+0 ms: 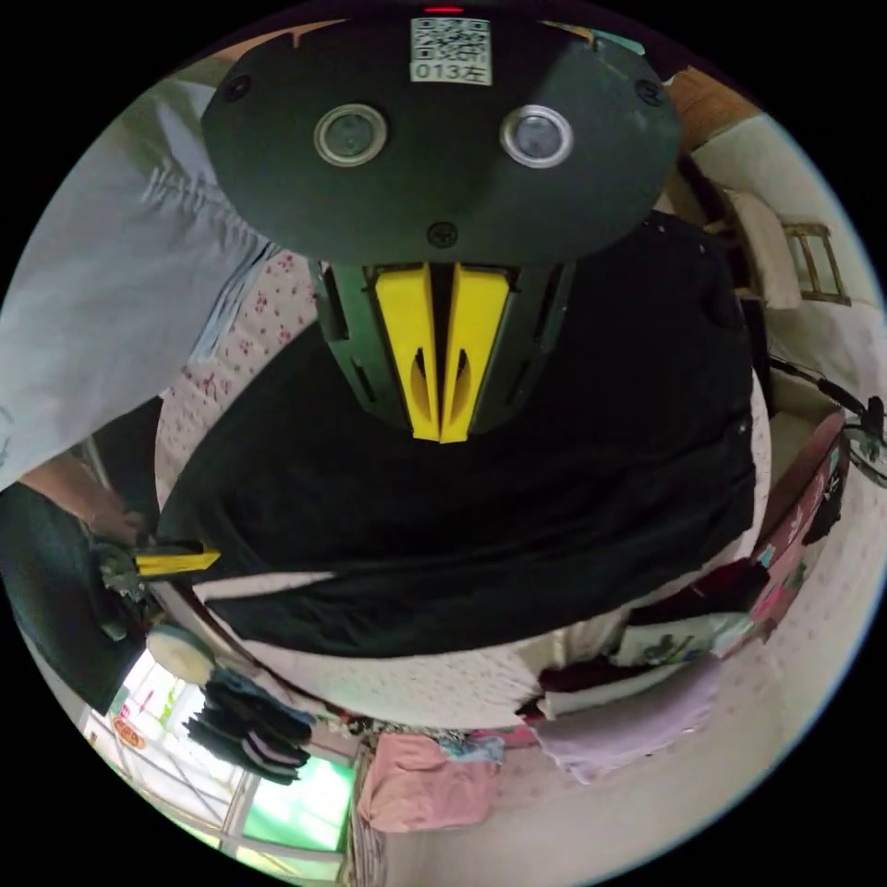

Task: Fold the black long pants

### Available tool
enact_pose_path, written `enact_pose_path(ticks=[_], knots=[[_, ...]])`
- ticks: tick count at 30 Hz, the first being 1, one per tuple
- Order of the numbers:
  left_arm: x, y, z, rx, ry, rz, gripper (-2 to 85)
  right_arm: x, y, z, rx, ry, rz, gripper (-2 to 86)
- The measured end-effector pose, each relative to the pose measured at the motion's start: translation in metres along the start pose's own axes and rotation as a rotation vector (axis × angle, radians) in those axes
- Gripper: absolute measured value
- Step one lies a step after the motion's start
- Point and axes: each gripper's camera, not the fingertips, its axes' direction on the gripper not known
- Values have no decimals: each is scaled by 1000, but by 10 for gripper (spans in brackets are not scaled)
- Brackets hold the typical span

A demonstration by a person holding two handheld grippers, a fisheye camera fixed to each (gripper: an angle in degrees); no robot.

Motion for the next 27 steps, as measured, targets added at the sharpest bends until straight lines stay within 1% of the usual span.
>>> enact_pose_path(ticks=[2,3,4,5,6,8,10,12,13,16,18,19,21,23,24,25,26,27], knots=[[19,8,28,-85,4,1,-4,-5,21,9,-54,26,20,2],[21,11,36,-110,3,-6,-4,-4,34,20,-125,89,42,2],[22,19,38,-60,-6,-27,-4,-4,42,23,-135,109,35,2],[19,24,41,-43,16,-64,-4,-2,56,19,-56,136,65,2],[16,25,43,-46,34,-84,-4,2,67,16,-34,118,75,2],[16,22,45,-92,44,-125,-4,11,74,11,-76,109,127,2],[30,20,41,-58,34,-84,-4,17,82,4,-84,115,173,2],[51,14,42,-35,77,-23,-4,13,92,-11,9,74,172,2],[67,11,48,-55,81,31,-3,9,93,-14,27,64,156,2],[103,7,76,-144,8,126,-3,-17,95,-11,48,64,40,2],[111,12,80,-112,-44,117,-3,-29,101,3,4,63,-1,2],[110,16,83,-83,-42,109,-3,-29,106,1,53,64,-2,1],[105,19,88,-64,-5,91,-3,-21,123,3,124,11,19,0],[101,13,93,-140,7,88,-3,-9,130,2,104,-14,49,-1],[100,11,94,-165,-6,83,-3,-1,132,1,55,-1,75,-1],[97,10,95,-187,-63,61,-3,3,133,1,32,23,95,-1],[92,11,93,-172,-120,27,-4,12,139,-1,-5,99,139,-1],[89,13,91,-158,-137,7,-4,20,146,-4,-15,154,174,-1]])
